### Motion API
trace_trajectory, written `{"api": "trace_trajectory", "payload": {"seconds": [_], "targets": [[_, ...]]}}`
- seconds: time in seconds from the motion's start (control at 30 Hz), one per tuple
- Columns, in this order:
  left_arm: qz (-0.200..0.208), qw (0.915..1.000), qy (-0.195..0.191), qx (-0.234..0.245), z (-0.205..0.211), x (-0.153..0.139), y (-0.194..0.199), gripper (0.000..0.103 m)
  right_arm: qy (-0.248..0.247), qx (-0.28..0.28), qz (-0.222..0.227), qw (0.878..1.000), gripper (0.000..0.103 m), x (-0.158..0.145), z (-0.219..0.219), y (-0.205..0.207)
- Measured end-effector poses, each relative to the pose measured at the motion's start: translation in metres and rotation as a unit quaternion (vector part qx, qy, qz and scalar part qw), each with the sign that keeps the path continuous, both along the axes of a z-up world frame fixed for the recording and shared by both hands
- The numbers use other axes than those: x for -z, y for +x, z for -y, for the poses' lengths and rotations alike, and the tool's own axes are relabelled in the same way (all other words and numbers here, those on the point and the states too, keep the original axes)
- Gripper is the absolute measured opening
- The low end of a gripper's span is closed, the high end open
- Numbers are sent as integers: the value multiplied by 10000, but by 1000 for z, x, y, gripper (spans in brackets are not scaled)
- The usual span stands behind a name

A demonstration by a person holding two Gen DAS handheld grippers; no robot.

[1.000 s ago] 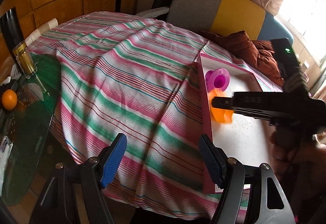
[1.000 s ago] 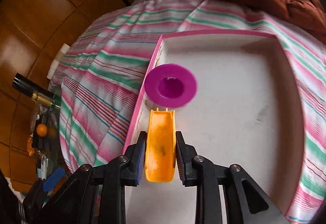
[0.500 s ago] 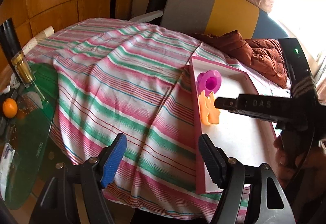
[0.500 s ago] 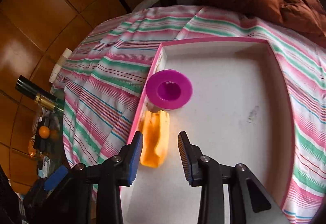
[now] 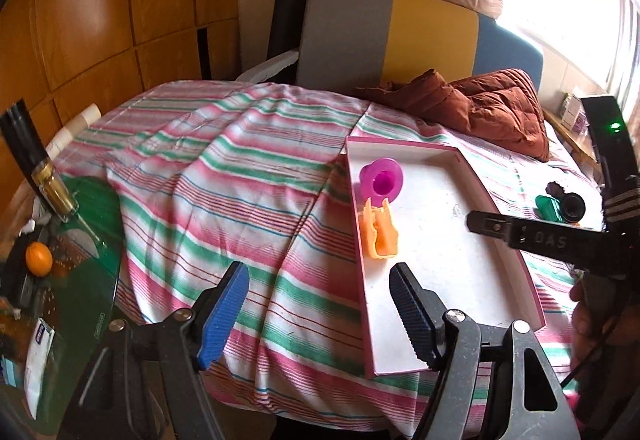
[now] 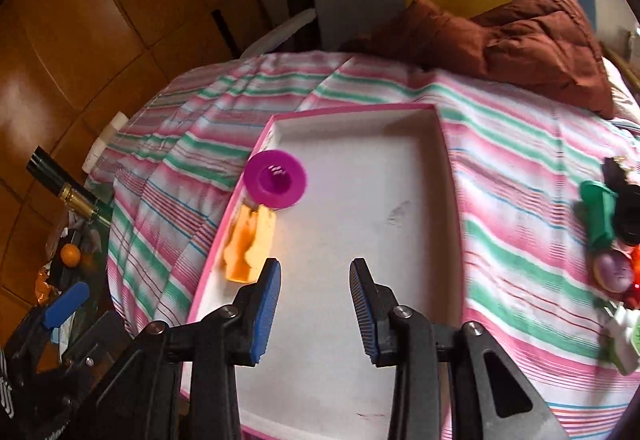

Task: Organize rigid objects
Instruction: 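Carry the orange slide piece into the tray and open the right gripper, then move the left gripper to the black cylinder cup and grasp it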

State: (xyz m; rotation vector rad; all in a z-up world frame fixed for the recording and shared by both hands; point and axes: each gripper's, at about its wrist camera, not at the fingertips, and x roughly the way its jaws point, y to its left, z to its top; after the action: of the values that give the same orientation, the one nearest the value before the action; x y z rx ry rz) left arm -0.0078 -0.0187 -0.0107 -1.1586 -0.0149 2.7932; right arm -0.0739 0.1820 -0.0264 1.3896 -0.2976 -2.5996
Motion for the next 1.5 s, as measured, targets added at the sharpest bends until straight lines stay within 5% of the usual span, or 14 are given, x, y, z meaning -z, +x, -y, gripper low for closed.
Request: {"api": "trace_trajectory", "payload": {"seconds": [0.87,1.3,1.5], "targets": [[-196,9941,-641,853,-71,-8,15,75,279,1689,-437,9843,35,-32,-163,46],[-95,9876,-736,1382,-118,-7,6,77,593,2944,-462,9527,35,-22,-268,54],[178,9827,-239,1829,-153,-13,-13,77,24,3801,-159,9248,36,-6,-310,69]]}}
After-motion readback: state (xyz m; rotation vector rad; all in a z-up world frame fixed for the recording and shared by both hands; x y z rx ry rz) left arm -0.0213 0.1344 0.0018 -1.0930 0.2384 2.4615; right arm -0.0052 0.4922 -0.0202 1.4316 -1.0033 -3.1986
